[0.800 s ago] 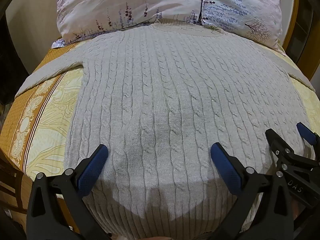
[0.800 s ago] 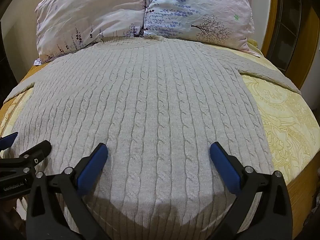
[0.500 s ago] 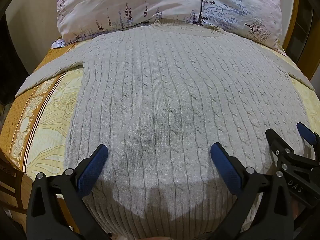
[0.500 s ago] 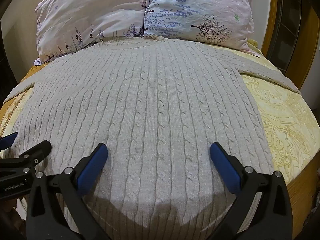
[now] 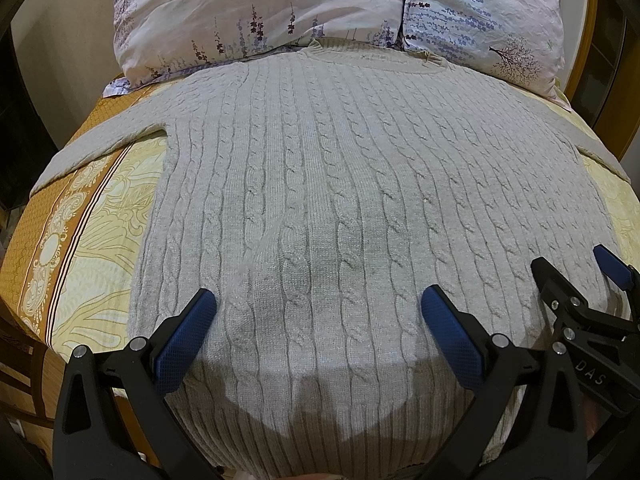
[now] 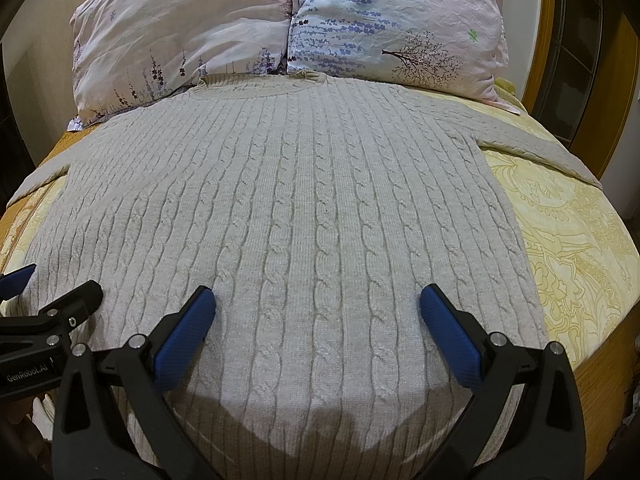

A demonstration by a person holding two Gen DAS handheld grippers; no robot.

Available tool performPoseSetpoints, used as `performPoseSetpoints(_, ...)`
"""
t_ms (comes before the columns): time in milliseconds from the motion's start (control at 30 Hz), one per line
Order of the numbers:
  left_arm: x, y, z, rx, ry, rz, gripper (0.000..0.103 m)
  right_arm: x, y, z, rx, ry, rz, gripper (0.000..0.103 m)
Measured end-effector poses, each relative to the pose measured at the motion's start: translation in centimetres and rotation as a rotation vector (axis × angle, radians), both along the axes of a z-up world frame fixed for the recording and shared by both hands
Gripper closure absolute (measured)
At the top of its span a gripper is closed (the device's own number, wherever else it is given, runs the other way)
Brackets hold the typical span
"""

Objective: Fold small clothes

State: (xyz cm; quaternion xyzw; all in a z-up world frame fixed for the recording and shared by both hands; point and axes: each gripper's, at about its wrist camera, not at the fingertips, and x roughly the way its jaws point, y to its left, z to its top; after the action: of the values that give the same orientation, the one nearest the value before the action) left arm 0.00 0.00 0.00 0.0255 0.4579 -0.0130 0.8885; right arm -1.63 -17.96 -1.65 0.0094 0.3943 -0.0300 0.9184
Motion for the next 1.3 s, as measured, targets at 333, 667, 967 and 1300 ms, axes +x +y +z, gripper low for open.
performPoseSetpoints(333, 0.0, 0.0, 0.0, 0.0, 0.0, 0.0, 0.001, -0.02, -0.01, 0.03, 0.0, 0.0, 0.0, 0.002)
performPoseSetpoints(667, 0.0, 0.0, 0.0, 0.0, 0.0, 0.0, 0.001, -0.01, -0.01, 0.04, 0.0, 0.0, 0.0, 0.002)
performPoseSetpoints(967, 0.0, 0.0, 0.0, 0.0, 0.0, 0.0, 0.001, -0.04, -0.01, -0.15, 0.002, 0.0, 0.0, 0.002)
performPoseSetpoints(1300, 0.0, 0.0, 0.0, 0.0, 0.0, 0.0, 0.001, -0.07, 0.01, -0.52, 0.006, 0.001, -0.002, 0.002)
